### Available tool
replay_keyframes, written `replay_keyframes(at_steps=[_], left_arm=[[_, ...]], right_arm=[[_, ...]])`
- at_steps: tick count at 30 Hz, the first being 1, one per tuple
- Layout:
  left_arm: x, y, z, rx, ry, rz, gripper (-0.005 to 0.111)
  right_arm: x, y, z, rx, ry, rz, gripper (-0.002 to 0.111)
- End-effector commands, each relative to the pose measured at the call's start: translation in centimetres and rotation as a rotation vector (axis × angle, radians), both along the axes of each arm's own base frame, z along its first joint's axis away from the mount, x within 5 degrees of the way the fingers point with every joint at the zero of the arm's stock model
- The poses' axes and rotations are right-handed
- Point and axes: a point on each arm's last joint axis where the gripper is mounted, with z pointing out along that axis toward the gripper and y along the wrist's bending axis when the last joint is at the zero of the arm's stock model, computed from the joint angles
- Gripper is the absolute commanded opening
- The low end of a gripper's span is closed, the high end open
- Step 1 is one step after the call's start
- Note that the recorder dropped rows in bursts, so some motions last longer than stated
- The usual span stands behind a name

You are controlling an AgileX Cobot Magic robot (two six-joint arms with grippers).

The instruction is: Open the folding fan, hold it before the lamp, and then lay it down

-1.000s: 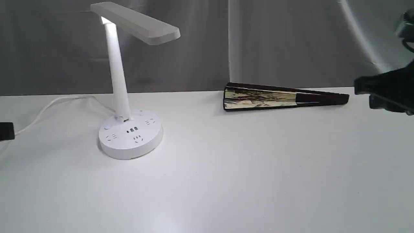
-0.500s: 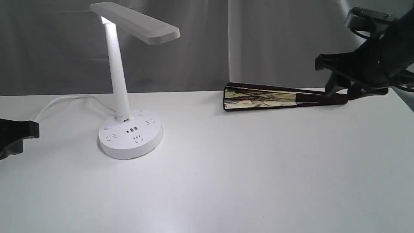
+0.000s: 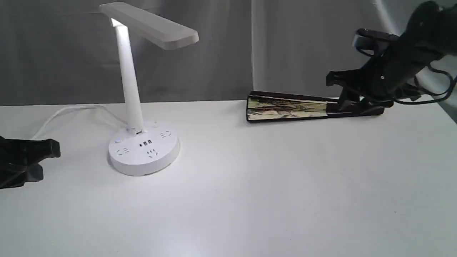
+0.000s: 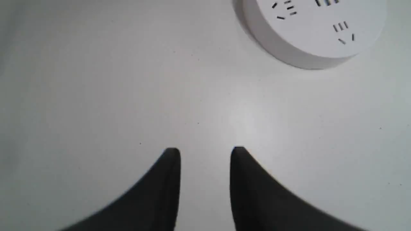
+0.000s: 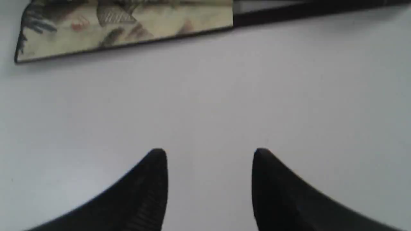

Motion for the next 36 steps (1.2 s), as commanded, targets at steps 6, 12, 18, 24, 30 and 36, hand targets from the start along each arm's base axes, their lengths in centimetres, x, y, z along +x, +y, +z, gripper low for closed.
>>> replay_keyframes(at_steps=[6, 12, 18, 24, 30, 36], left_arm=[[0.3, -0.1, -0.6, -0.004, 0.019, 0.001, 0.028], [0.3, -0.1, -0.6, -0.004, 0.021, 0.001, 0.028], [0.2, -0.1, -0.6, -0.004, 0.029, 0.000, 0.028], [0.2, -0.1, -0.6, -0.004, 0.031, 0.000, 0.028], [0.2, -0.1, -0.6, -0.004, 0.031, 0.000, 0.028], [0.2, -0.2, -0.6, -0.023, 0.035, 0.011, 0.028]], right_arm=[[2.0, 0.4, -2.7, 0.047, -0.109, -0.002, 0.033], [2.0, 0.2, -4.1, 0.000, -0.053, 0.043, 0.018], [3.7, 0.6, -3.1, 0.006, -0.080, 0.054, 0.018], [5.1, 2.3, -4.4, 0.002, -0.204, 0.066, 0.018], [5.7, 4.7, -5.7, -0.004, -0.277, 0.078, 0.018], [6.3, 6.3, -7.2, 0.075, -0.337, 0.007, 0.018]])
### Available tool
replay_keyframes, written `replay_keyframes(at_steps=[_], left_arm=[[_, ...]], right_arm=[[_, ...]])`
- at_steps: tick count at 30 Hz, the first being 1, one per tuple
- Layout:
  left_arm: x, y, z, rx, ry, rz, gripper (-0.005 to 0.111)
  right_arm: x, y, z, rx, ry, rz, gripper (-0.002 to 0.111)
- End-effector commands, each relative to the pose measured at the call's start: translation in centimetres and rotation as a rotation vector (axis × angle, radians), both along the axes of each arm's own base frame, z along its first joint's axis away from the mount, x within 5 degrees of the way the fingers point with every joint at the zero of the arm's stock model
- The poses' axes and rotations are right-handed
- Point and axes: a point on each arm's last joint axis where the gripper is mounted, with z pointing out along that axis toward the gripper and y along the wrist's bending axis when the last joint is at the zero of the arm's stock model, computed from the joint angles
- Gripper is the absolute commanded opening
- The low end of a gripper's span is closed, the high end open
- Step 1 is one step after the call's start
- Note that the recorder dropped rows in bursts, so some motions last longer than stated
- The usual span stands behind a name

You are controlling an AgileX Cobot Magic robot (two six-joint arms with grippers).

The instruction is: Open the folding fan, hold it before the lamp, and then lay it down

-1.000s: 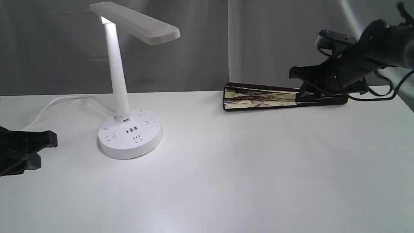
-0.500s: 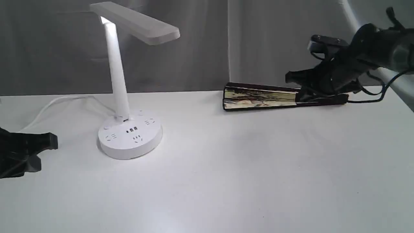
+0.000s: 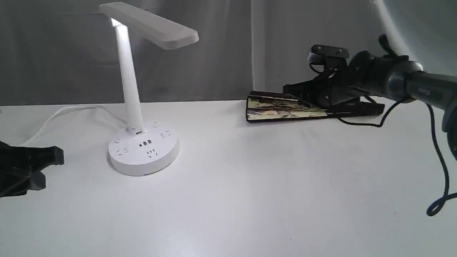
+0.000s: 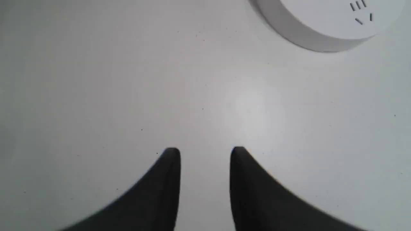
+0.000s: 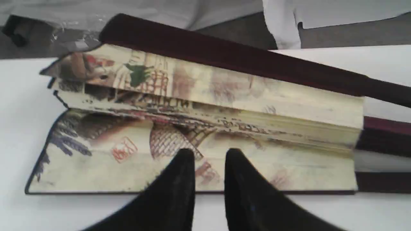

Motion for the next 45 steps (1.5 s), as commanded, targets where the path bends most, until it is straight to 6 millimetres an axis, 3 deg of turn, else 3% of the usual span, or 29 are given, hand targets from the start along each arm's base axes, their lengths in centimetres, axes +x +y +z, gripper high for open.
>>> replay_keyframes(at_steps=[1, 13, 28, 40, 45], left_arm=[[0.1, -0.2, 0.2, -0.016, -0.005, 0.008, 0.028], [0.0, -0.2, 0.2, -0.016, -0.003, 0.008, 0.028], [0.0, -0.2, 0.2, -0.022, -0.003, 0.011, 0.028], [0.0, -0.2, 0.1, -0.022, -0.001, 0.011, 0.028], [0.0, -0.2, 0.1, -0.022, -0.001, 0.011, 0.028]], right_arm=[[0.4, 0.5, -0.4, 0.049, -0.046, -0.040, 0.018], [0.7, 0.4, -3.1, 0.014, -0.045, -0.038, 0.018], [0.1, 0.6, -4.0, 0.029, 0.046, -0.009, 0.018], [-1.4, 1.3, -4.7, 0.056, 0.224, 0.071, 0.017], [-1.7, 1.6, -3.7, 0.078, 0.256, 0.093, 0.012]])
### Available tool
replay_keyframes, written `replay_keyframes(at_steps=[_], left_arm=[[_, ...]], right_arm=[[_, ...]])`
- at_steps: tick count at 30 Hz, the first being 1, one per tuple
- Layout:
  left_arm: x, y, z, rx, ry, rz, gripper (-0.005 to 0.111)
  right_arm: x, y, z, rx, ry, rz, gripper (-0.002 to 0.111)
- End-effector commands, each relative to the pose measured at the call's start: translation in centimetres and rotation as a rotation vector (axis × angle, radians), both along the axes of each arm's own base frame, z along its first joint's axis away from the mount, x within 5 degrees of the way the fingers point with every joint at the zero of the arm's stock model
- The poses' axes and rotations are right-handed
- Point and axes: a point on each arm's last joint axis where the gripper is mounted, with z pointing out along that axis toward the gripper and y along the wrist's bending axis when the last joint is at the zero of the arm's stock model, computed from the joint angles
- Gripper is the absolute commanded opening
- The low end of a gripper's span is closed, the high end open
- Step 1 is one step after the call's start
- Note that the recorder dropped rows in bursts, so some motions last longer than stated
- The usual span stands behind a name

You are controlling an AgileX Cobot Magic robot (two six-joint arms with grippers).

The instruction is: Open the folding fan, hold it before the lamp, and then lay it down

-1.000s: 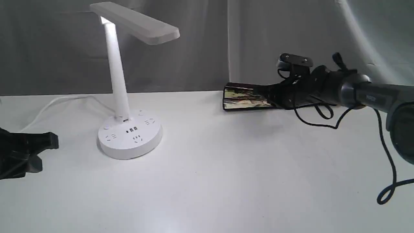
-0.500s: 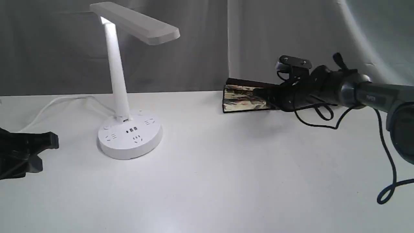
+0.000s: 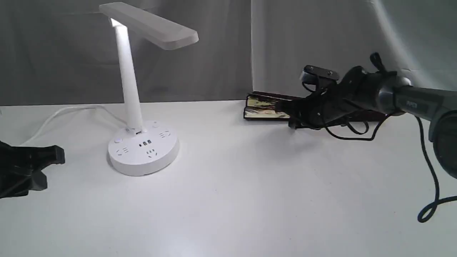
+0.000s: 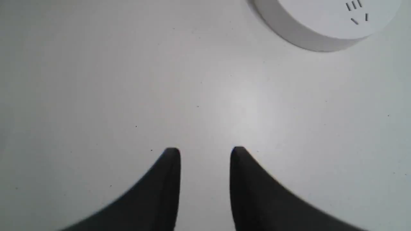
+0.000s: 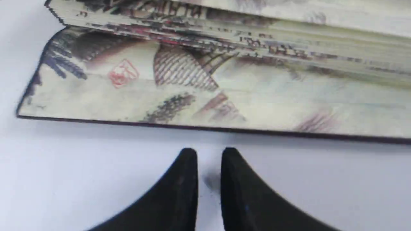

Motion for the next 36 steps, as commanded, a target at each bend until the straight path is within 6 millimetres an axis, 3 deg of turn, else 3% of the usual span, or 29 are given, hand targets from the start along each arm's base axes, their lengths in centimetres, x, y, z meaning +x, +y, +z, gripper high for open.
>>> replay_keyframes(at_steps=[1, 6, 10, 24, 36], left_arm=[[0.1, -0.1, 0.2, -0.009, -0.005, 0.003, 0.028], [0.1, -0.2, 0.2, -0.012, -0.005, 0.005, 0.028], [0.1, -0.2, 0.2, -0.025, -0.004, 0.013, 0.028], [0.0, -0.2, 0.2, -0.025, -0.001, 0.013, 0.028], [0.0, -0.2, 0.2, -0.028, -0.001, 0.015, 0.028]], right_arm=[[-0.7, 0.3, 0.7, 0.000, 0.052, 0.046, 0.012], [0.1, 0.0, 4.5, -0.010, -0.104, 0.009, 0.010], [0.9, -0.3, 5.2, 0.004, -0.208, -0.067, 0.010], [1.7, -0.5, 0.3, 0.066, -0.202, -0.185, 0.010], [2.0, -0.8, -0.2, 0.045, -0.241, -0.210, 0.010]])
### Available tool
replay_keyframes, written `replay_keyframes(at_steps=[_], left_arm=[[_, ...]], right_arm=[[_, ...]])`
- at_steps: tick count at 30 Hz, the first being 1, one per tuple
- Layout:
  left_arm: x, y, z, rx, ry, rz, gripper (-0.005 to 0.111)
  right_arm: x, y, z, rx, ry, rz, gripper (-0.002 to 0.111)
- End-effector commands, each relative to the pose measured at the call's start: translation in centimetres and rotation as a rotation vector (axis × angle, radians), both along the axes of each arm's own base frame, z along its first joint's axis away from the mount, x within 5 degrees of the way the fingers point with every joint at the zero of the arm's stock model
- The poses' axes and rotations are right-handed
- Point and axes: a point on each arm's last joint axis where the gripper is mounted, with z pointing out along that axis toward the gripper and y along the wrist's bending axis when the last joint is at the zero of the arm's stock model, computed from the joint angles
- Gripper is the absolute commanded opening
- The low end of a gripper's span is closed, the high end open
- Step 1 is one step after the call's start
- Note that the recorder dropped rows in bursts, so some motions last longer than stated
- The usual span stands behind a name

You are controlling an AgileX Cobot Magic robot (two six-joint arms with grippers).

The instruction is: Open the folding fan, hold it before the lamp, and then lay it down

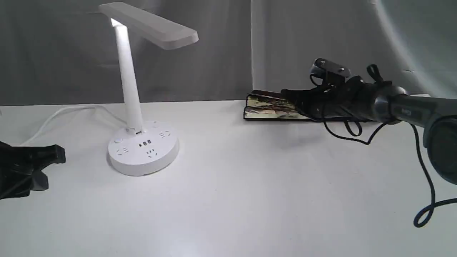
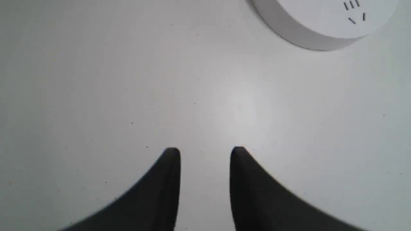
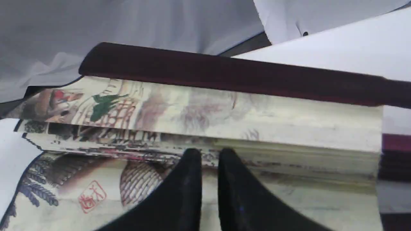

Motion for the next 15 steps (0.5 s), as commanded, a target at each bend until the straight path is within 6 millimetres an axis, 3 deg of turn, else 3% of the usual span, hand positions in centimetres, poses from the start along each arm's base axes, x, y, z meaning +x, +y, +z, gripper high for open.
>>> replay_keyframes(at_steps=[1, 8, 15], left_arm=[[0.1, -0.2, 0.2, -0.012, -0.006, 0.005, 0.028], [0.1, -0.2, 0.2, -0.011, -0.006, 0.004, 0.028], [0.1, -0.2, 0.2, -0.011, -0.006, 0.004, 0.028]], right_arm=[[0.0, 0.2, 0.0, -0.009, -0.011, 0.001, 0.010], [-0.6, 0.5, -1.6, 0.012, 0.088, 0.043, 0.010], [-1.0, 0.8, -1.1, 0.017, 0.132, 0.091, 0.010]])
